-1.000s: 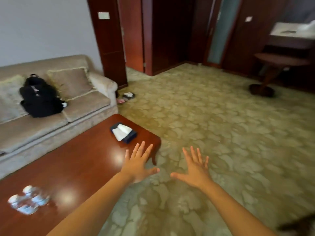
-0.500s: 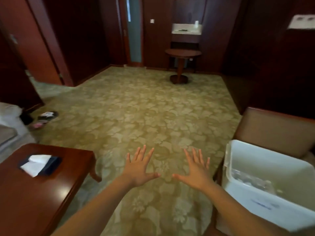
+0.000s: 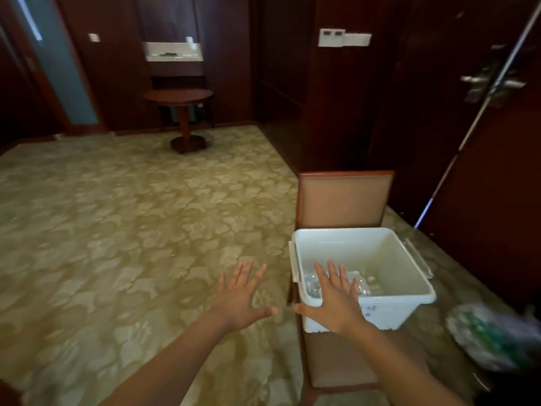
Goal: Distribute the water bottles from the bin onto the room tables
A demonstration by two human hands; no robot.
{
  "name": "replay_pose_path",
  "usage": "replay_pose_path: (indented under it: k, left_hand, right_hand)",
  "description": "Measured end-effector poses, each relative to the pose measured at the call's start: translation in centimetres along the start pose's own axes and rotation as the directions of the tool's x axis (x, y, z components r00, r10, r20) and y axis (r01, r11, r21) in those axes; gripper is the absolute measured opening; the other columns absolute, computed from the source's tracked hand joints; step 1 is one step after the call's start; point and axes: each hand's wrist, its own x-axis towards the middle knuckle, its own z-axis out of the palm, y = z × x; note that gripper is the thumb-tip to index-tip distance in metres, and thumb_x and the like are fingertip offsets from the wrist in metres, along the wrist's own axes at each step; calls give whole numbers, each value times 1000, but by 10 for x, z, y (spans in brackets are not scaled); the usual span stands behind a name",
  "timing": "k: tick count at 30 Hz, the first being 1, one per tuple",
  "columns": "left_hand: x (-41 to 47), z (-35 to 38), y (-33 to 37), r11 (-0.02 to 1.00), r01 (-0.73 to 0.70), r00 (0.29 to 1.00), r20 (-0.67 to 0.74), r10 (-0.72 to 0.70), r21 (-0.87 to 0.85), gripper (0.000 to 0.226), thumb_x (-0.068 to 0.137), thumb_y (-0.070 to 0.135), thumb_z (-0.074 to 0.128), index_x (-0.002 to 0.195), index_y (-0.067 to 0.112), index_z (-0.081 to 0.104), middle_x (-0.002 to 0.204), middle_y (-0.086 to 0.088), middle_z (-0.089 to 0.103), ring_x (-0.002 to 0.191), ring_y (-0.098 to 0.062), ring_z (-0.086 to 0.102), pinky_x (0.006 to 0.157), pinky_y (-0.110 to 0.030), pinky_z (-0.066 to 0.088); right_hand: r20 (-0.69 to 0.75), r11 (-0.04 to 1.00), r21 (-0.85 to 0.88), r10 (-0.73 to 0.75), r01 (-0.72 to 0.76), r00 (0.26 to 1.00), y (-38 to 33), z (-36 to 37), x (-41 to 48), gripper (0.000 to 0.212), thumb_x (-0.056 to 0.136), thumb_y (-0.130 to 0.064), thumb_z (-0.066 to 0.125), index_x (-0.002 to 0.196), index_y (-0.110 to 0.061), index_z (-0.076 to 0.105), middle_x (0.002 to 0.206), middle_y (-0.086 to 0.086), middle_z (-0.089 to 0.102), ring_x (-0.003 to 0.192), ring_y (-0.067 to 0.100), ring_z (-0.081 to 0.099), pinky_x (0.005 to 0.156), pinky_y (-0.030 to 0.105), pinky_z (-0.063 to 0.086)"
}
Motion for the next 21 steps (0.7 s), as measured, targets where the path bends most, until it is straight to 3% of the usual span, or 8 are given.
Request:
replay_pose_path:
  k: [3,5,13,16,21]
  left_hand:
    - [42,-10,10,996,-86,996,7,87,-9,104,76,85,39,151,39,-14,160,1,-25,147,-21,-25,116,-54,-16]
    - [69,-16,14,991,-137,991,4,137,7,102,79,81,44,151,40,-15,160,3,-26,146,-19,-27,116,-54,-16]
    - [153,-19,31,947,-320,946,55,320,4,107,69,91,33,150,42,-17,160,5,-26,144,-15,-31,113,-51,-23]
    - [173,-16,43,931,-365,928,82,364,9,102,75,86,36,150,43,-18,158,7,-28,143,-15,-33,114,-52,-22]
    - [208,-6,69,915,-402,908,141,394,30,109,64,92,25,151,41,-18,159,6,-27,142,-15,-34,112,-49,-24]
  right_hand:
    - [-46,999,-12,52,-52,998,15,-10,24,113,77,-79,54,157,-33,-10,165,2,-22,149,27,-27,119,57,-15]
    - [-77,997,-4,81,-81,994,22,-17,39,112,78,-78,54,157,-33,-10,164,1,-23,149,26,-28,118,56,-17]
    - [-165,958,57,287,-281,944,60,-34,70,108,80,-74,54,157,-33,-9,166,2,-18,151,26,-23,119,55,-14]
    - [-157,939,64,344,-338,926,76,-38,73,108,81,-73,54,158,-31,-9,166,3,-17,151,27,-23,119,55,-14]
    - [-124,915,61,404,-399,906,104,-42,83,108,82,-72,55,158,-30,-9,166,4,-16,151,27,-23,118,54,-14]
